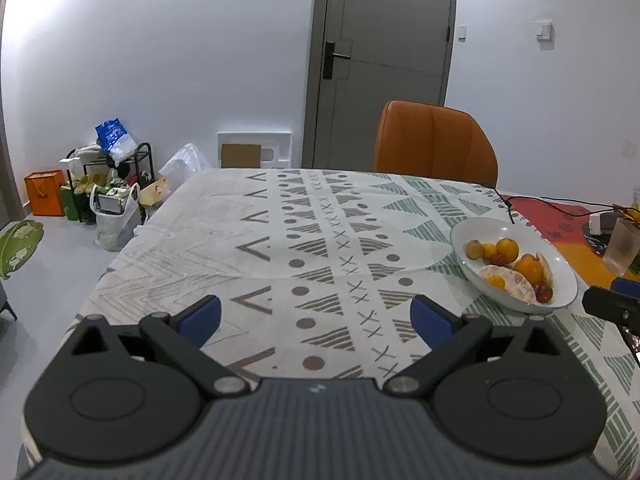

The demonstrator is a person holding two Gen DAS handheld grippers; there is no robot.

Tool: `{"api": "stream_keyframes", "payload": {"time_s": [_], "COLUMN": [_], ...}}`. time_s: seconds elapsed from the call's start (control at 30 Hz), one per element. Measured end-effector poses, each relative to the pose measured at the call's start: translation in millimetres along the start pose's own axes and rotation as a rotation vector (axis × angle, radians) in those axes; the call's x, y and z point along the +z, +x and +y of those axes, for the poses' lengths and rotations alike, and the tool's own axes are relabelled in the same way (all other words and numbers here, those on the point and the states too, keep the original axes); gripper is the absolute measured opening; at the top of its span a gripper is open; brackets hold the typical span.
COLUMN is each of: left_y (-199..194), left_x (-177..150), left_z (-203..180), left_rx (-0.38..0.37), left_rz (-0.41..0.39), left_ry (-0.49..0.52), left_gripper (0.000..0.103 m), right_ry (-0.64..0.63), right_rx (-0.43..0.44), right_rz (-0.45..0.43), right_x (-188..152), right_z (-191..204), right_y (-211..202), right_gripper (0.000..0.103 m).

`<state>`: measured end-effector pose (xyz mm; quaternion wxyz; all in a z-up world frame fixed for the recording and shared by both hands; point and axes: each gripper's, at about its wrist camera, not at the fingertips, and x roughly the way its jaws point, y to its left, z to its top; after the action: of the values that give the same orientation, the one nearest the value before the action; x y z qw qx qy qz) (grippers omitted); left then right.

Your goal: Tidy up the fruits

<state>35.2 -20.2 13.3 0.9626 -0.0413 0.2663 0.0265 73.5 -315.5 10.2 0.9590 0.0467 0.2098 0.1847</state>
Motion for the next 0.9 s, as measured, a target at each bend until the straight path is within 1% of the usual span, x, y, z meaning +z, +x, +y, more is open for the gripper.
{"api": "stream_keyframes", "payload": {"time_s": [0.37, 0.9], "left_y": [2, 4], "left_x": [-10, -12], "left_z": [6, 1], "left_rx": [0.000, -0.017], "left_rz": [0.032, 0.044], "left_ry": [-0.001, 0.011], "left_gripper": [0.100, 0.100], "right_ry": [0.014, 0.013], "right_rx": [-0.025, -0.026], "right_rz": [0.037, 0.042], "right_x": [-16, -17], "right_z": [-4, -8], "right_y": [4, 6], "right_gripper": [0.103, 0.103]}}
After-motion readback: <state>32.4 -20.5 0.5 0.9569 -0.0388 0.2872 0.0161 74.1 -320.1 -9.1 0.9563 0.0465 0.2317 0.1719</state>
